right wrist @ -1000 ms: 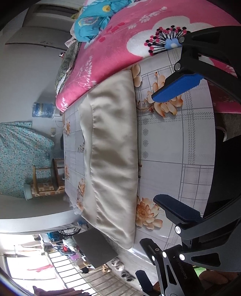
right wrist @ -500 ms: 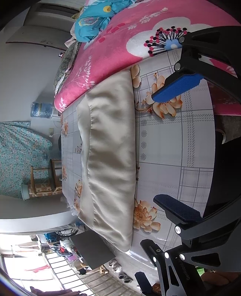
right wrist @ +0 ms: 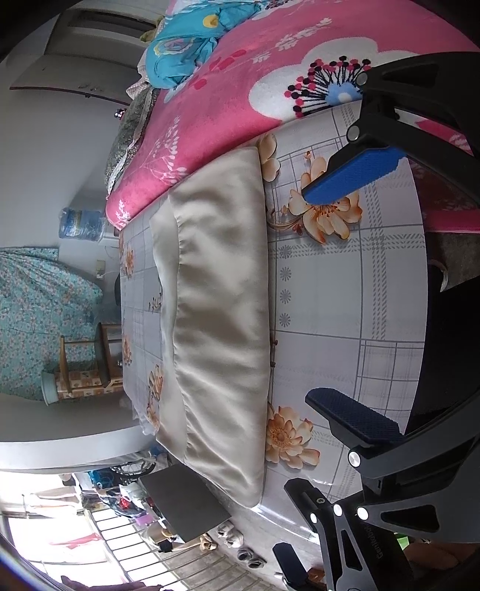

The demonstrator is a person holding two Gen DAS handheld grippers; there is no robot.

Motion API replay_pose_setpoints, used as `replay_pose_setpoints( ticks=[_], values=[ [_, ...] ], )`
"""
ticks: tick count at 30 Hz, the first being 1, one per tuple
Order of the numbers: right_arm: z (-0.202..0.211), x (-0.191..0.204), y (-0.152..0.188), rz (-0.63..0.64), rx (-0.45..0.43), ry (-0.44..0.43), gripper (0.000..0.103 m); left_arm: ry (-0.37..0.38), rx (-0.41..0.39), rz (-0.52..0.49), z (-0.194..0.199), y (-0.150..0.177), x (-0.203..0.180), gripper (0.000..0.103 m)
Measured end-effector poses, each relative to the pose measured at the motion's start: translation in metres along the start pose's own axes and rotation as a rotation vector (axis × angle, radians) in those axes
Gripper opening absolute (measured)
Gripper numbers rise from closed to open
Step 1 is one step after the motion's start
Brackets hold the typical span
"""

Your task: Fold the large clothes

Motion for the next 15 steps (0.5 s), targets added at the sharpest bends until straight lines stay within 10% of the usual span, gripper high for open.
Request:
replay_pose_setpoints(
  ticks=[15],
  values=[
    [-0.0010, -0.0010, -0.0018, -0.002, 0.006, 0.014, 0.097, 0.006, 0.001, -0.001, -0.0013, 0.0009, -0.0008, 0.095]
  ],
)
Point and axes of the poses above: each gripper's, at about its wrist camera, not at the fingertips, and z roughly against the way its jaws point, x to its left, y to its underside, the point moved 3 cm from there along -z, roughly the way its jaws point, and after that the axes turned 12 degrees about y, right-handed, at the moved point
